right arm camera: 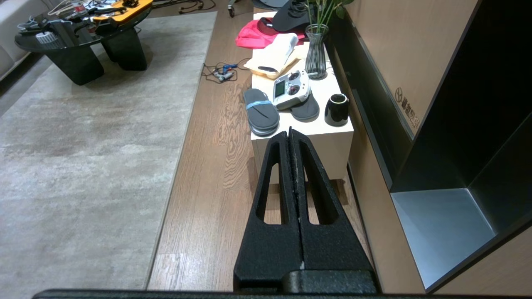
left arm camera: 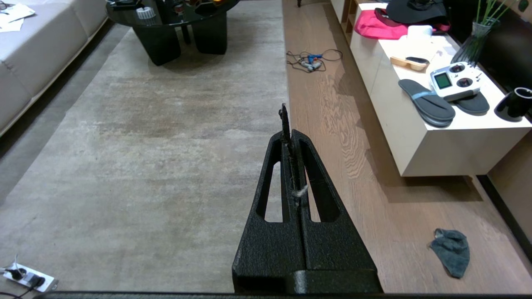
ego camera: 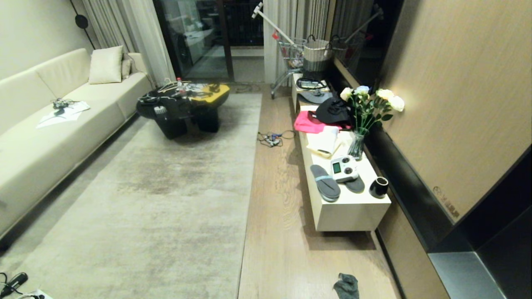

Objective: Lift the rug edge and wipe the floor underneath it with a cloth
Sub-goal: Pick up the rag

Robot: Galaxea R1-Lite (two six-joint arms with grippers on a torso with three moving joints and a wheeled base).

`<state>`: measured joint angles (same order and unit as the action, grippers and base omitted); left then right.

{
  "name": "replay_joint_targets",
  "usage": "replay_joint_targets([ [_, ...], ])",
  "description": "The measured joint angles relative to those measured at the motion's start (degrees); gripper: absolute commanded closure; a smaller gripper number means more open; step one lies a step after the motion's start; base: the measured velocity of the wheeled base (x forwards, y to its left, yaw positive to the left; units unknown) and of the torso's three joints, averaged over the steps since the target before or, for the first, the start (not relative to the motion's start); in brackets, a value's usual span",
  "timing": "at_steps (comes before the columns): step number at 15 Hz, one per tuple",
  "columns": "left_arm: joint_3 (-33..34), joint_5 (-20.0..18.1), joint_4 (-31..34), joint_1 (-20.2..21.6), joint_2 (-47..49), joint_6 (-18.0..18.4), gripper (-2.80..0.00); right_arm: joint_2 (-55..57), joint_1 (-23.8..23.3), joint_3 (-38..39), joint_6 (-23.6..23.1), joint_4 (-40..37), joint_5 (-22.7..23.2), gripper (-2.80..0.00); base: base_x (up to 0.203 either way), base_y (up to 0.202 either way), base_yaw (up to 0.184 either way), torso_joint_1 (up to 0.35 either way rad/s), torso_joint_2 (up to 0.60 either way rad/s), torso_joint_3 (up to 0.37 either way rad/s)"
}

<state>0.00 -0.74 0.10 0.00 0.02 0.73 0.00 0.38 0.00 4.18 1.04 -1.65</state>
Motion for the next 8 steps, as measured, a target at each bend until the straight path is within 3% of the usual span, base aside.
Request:
replay_joint_targets([
  [8, 0.0, 0.0, 0.0, 0.0, 0.0, 0.0, 0.0, 0.0, 0.0, 0.0, -0.1, 0.0, 0.0, 0.0, 0.0, 0.0, 0.0, 0.0, 0.0, 0.0],
])
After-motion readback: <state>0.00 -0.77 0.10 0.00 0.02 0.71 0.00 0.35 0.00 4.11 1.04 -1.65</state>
